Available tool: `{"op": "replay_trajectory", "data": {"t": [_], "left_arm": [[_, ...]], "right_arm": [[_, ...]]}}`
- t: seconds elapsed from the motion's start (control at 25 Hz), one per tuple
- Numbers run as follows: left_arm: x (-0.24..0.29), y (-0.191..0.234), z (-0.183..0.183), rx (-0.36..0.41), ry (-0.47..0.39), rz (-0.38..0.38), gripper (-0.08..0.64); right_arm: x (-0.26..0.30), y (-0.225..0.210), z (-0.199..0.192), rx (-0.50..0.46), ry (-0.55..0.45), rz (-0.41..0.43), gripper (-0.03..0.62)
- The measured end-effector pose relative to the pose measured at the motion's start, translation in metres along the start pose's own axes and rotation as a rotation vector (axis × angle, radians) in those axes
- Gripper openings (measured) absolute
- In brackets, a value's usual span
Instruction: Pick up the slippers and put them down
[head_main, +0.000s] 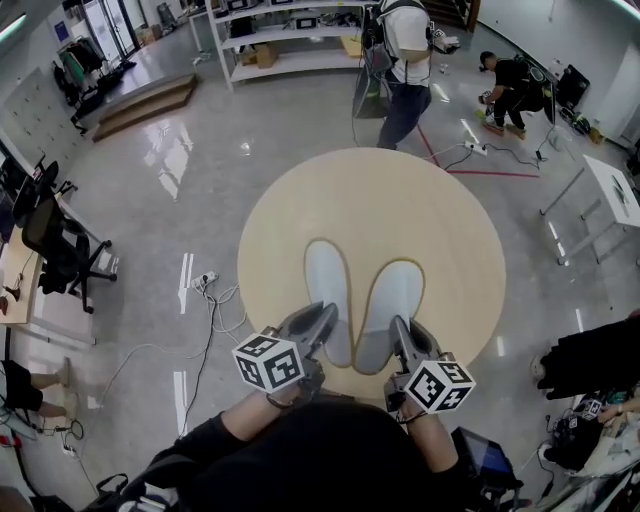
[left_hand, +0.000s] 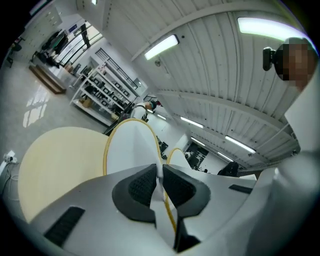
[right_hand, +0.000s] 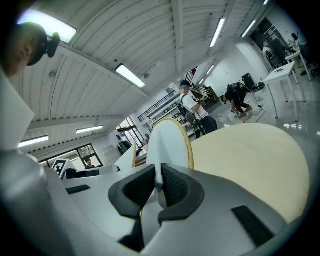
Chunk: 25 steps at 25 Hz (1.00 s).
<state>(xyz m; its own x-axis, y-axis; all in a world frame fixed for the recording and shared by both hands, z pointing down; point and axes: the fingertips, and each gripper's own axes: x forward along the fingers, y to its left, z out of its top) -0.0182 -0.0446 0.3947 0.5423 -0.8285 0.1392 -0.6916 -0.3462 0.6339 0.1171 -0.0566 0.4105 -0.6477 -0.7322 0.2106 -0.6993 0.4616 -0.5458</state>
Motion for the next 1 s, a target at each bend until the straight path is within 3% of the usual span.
{"op": "replay_trajectory", "data": {"t": [0.44, 1.0], "left_arm": [[-0.015, -0.074, 0.015, 0.239, -0.087, -0.133, 0.032], [-0.024, -0.077, 0.009, 0.224, -0.082, -0.158, 0.034]], "right_arm": [[-0.045, 0.029, 0.044, -0.190, -0.195, -0.005, 0.038], [-0.049, 0.026, 0.028, -0.171, -0.178, -0.018, 0.038]]}}
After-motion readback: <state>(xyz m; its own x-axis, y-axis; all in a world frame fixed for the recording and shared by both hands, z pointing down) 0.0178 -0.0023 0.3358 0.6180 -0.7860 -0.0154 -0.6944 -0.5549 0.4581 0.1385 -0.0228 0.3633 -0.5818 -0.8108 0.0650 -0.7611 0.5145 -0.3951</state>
